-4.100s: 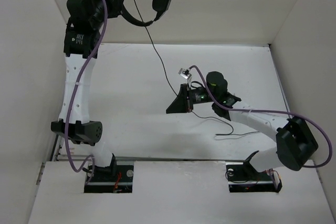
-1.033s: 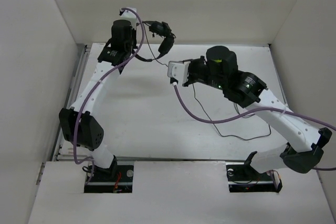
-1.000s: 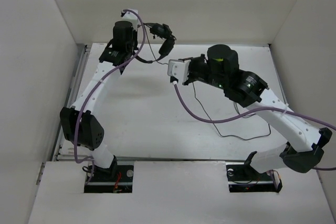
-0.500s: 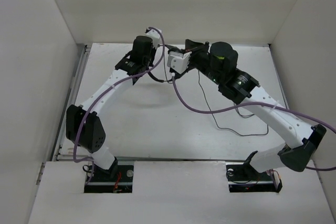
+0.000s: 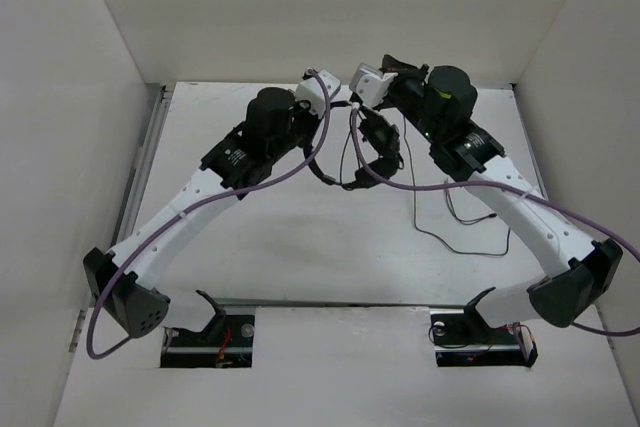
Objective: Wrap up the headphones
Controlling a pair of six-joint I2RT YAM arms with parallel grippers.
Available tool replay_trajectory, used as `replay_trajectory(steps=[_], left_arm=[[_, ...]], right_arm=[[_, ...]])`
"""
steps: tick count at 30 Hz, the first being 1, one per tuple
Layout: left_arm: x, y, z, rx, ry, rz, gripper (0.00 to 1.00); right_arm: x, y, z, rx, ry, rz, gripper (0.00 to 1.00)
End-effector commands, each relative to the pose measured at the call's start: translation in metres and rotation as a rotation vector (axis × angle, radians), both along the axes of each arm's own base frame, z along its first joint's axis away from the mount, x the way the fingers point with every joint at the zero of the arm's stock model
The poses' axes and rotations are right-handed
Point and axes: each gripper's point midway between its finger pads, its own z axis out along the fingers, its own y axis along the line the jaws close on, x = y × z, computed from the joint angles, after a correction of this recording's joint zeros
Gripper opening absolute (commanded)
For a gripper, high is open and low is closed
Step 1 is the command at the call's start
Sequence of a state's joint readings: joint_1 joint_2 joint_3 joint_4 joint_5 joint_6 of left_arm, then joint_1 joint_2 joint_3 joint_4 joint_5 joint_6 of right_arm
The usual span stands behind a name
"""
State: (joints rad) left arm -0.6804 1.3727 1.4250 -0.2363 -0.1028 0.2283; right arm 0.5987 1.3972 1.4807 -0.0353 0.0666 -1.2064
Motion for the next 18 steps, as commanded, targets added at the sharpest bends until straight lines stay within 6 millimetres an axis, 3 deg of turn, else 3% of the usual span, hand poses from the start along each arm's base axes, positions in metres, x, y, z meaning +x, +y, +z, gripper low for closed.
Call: replay_trajectory(steps=[1, 5, 10, 18], left_arm=[[-0.033, -0.025, 0.038, -0.089, -0.061, -0.160, 0.00], [-0.056, -0.043, 0.055, -0.112, -0.064, -0.260, 0.00], [-0.066, -0.048, 0.089, -0.144, -0.114, -0.303, 0.00], [-0.077, -0.057, 0.145, -0.226, -0.185, -0.353, 0.00]], right_arm=[[-0.004, -0.002, 0.023, 0.169, 0.020, 0.052, 0.02], [0.002, -0.008, 0.021, 0.242, 0.091, 0.061, 0.02], [0.014, -0.022, 0.007, 0.332, 0.189, 0.049, 0.02], [0.017, -0.021, -0.040, 0.518, 0.461, 0.112, 0.04]])
